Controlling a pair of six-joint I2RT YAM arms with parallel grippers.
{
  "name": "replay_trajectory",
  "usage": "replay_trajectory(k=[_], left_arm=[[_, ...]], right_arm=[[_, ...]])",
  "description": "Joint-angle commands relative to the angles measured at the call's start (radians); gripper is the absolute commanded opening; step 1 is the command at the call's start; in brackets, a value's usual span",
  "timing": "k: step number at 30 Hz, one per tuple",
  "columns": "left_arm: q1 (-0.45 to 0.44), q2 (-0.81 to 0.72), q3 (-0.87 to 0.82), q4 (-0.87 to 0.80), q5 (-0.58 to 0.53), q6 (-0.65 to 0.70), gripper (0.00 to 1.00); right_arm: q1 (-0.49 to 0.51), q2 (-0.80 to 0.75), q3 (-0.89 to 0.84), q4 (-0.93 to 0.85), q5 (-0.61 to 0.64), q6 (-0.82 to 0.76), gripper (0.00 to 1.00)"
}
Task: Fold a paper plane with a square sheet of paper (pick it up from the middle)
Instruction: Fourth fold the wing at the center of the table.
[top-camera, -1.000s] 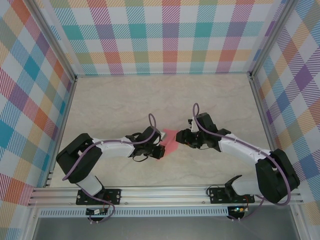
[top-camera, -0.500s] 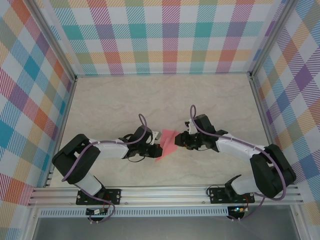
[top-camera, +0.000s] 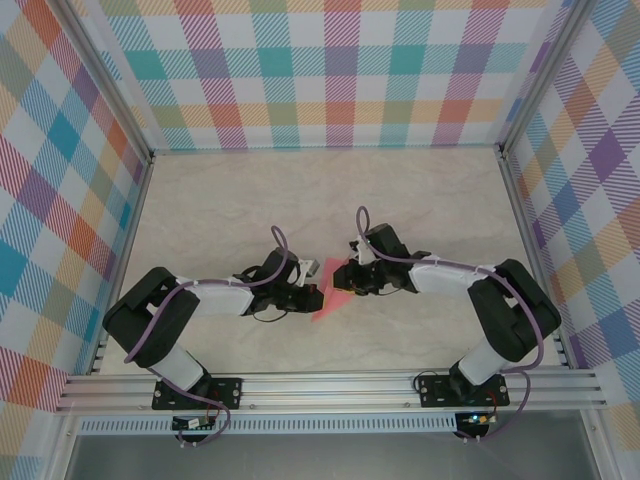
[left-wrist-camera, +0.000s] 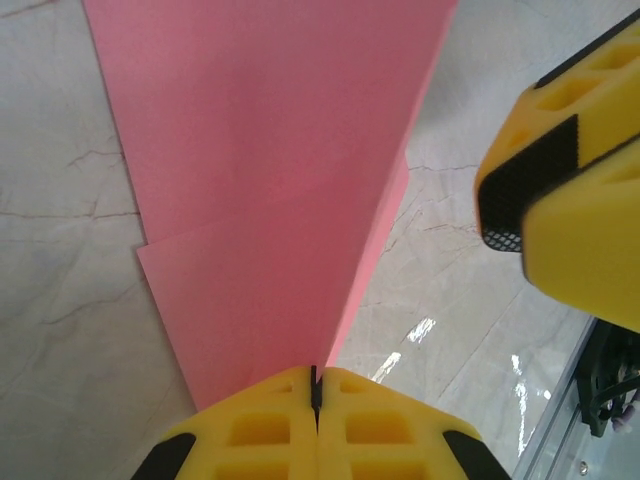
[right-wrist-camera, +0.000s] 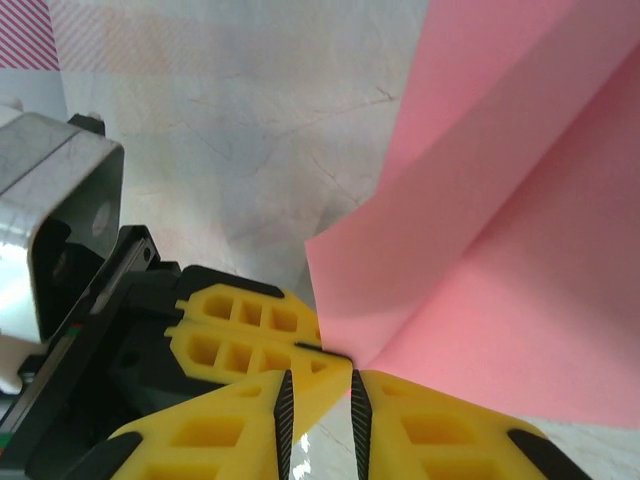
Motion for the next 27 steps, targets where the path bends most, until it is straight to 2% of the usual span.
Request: replay_trajectory(k=[1,7,10,18,22,27], left_arm=[[0.027,0.010,-0.011,0.040,0.041,-0.009,0.01],[0.043,0.020,-0.011,0.043,0.056,-0.006,0.02],[0.052,0.022,-0.014,0.042,0.054,-0.006,0.02],[0.057,0.009,-0.008,-0.017,0.003,0.025,0.18],[0.056,0.014,-0.009,-0.024,0.013,0.036,0.23],[0.055,0.028,0.003,-0.040,0.032,0.050,0.25]], right_arm=[[0.009,0.033,0.037,0.036,-0.026,0.002,0.24],[0.010,0.115,0.086,0.064,-0.047,0.009,0.22],[0.010,0.146,0.113,0.035,-0.008,0.002,0.21],[0.009,0.194,0.145,-0.003,0.022,-0.005,0.19],[0.009,0.194,0.144,-0.005,0.027,-0.004,0.19],[0.009,0.206,0.151,-0.008,0.022,-0.004,0.19]])
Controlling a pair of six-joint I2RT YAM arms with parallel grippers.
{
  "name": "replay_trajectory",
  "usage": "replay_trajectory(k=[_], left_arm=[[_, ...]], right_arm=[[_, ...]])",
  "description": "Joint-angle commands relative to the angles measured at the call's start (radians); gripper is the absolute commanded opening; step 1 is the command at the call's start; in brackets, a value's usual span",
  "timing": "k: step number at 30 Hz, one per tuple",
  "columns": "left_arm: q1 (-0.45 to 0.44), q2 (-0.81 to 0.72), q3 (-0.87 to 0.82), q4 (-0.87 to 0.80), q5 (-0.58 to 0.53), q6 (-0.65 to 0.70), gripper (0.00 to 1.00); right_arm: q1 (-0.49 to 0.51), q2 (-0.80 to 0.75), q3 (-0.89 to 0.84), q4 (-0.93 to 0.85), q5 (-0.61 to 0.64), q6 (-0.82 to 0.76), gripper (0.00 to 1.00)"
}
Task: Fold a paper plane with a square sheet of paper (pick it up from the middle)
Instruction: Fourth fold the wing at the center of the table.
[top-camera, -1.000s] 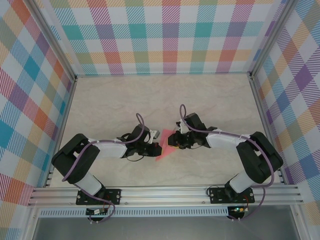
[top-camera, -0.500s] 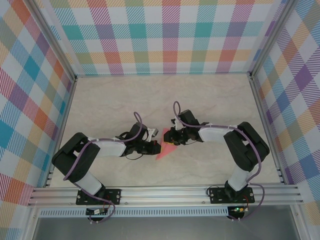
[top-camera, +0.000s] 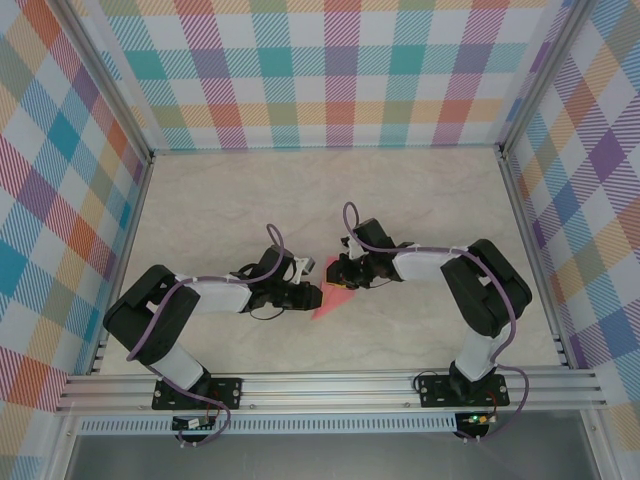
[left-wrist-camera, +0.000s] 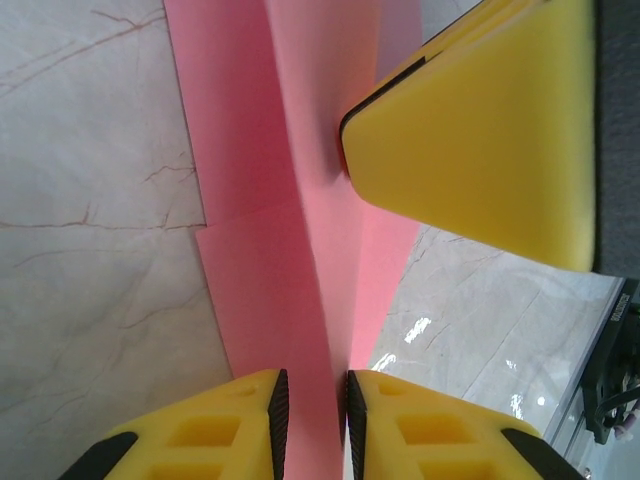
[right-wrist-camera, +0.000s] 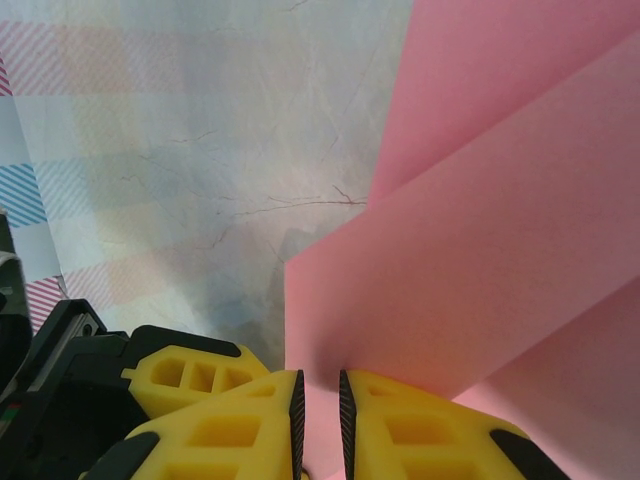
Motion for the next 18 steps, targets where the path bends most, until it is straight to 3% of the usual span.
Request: replay_trajectory(k=[1,9,18], left_arm=[[0.013,0.019,0.006,-0.034,0.024,0.032,0.25],[0.012,0.027,0.008,-0.066,0.044,0.058,0.27],[0.013,0.030,0.012,-0.068,0.030,0.065,0.07]], right_arm=[[0.004,0.022,0.034,-0.016,0.002,-0.007,0.19],[0.004,0.033,0.045,-0.027,0.006,-0.009,0.19],[0.004,0.033,0.048,-0.037,0.009,-0.013,0.19]])
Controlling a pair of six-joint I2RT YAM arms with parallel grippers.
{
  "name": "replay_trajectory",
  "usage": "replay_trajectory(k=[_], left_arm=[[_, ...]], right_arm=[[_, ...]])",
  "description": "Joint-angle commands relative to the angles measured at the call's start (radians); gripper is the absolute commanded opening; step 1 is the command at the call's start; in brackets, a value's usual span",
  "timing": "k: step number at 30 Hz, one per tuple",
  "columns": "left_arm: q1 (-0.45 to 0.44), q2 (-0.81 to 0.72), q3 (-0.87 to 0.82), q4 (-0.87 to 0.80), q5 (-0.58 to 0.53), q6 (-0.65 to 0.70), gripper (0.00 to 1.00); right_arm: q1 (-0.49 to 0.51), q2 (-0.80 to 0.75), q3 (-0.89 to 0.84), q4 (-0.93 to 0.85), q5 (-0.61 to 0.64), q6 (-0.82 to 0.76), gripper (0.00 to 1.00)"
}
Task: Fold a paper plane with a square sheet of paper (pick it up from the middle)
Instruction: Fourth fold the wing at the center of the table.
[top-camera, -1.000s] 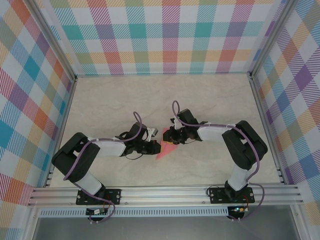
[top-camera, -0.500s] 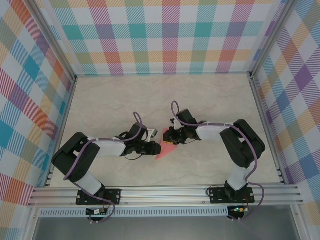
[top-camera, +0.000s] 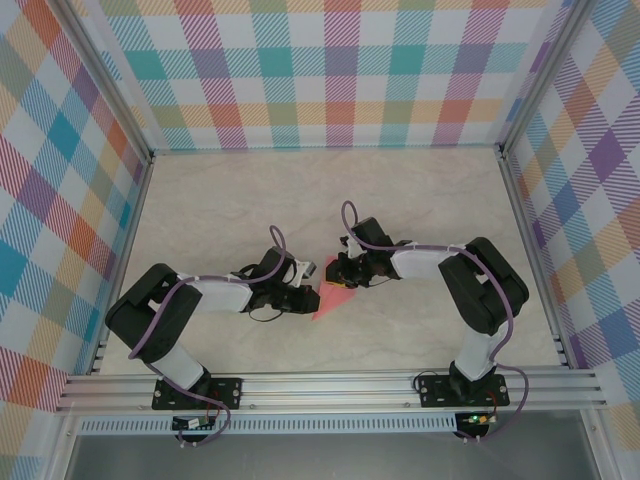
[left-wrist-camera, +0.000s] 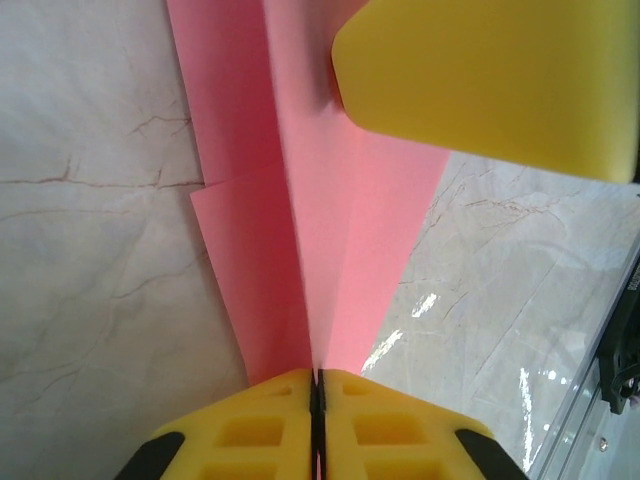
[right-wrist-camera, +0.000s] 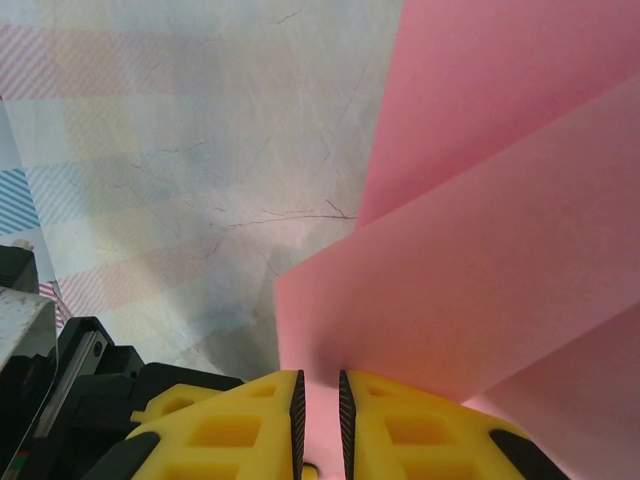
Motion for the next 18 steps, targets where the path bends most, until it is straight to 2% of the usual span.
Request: replay_trajectory(k=[1,7,18], left_arm=[[0.013,0.015,0.012,-0.028,0.006,0.013,0.06],[0.022,0.032,0.020,-0.003,0.062,0.009,0.02],[0.087,0.069,-0.013,0.115,0.187,-0.068,0.02]], right_arm=[[0.004,0.015,0.023,-0.018,0.001,-0.014,0.19],[0.004,-0.004,0.020,-0.018,-0.013,-0.014,0.19],[0.005,-0.001,0.027,-0.001,-0.037,-0.010,0.20]])
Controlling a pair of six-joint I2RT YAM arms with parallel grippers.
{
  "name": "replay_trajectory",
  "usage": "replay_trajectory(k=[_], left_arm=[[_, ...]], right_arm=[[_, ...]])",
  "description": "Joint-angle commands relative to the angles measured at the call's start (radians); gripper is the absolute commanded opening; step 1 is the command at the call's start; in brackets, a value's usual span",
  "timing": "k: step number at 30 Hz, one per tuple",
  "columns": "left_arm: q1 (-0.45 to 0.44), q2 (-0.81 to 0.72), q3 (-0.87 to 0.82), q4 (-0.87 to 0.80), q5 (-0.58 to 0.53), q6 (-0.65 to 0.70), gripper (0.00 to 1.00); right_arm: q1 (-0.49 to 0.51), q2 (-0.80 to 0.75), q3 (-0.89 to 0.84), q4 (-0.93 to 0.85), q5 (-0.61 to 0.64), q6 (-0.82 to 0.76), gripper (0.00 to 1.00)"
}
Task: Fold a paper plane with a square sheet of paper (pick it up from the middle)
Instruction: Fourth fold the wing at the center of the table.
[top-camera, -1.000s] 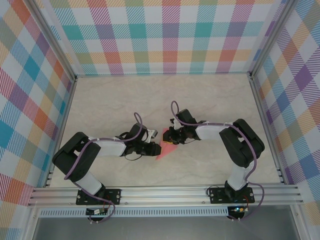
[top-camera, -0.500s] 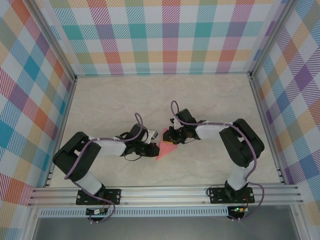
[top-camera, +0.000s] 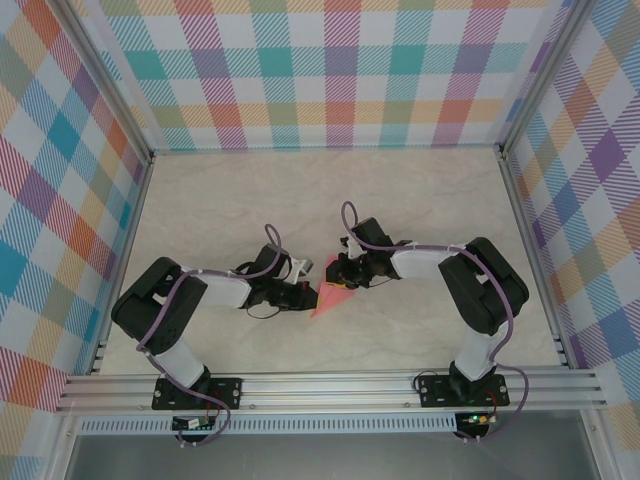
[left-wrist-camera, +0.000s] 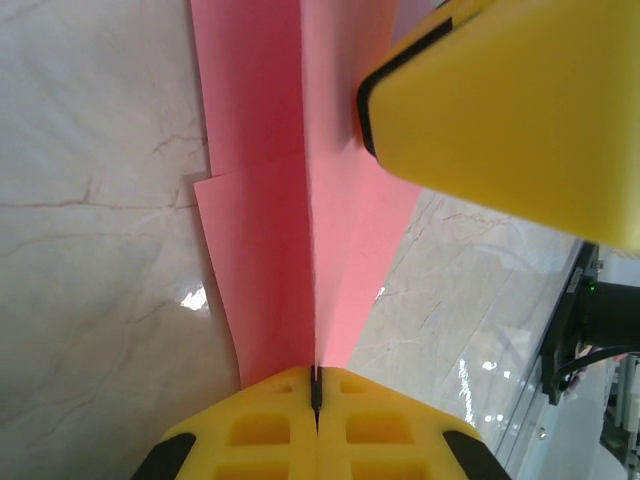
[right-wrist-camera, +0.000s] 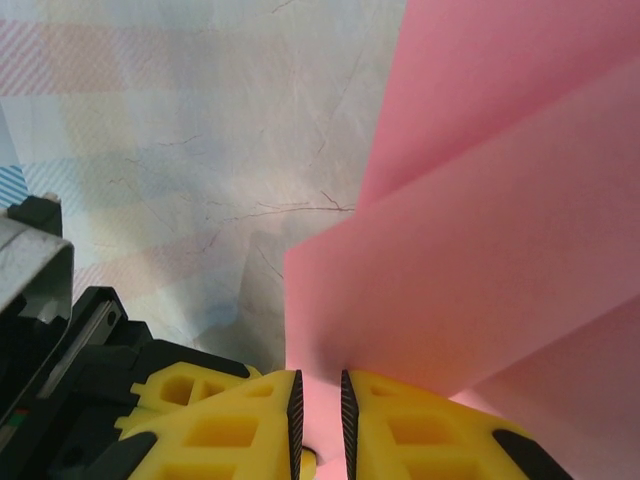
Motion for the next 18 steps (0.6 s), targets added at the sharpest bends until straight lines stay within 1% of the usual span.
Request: replay_trajectory(k=[1,11,15,18], left_arm=[[0.024,0.018,-0.012,0.044,0.052,-0.024,0.02],[0.042,0.055,0.000,0.044,0.082,-0.034,0.02],[0.043,0.065,0.010,0.040,0.088,-0.036,0.02],[0.045,0.072,0.015,0.034,0.089,-0.036,0.02]], right_arm=[[0.005,0.002,0.028,0.011,-0.029,-0.007,0.20],[0.005,0.045,0.061,0.007,-0.017,-0.005,0.21],[0.004,0.063,0.074,-0.001,0.001,-0.004,0.21],[0.004,0.078,0.078,-0.016,0.037,0.001,0.20]])
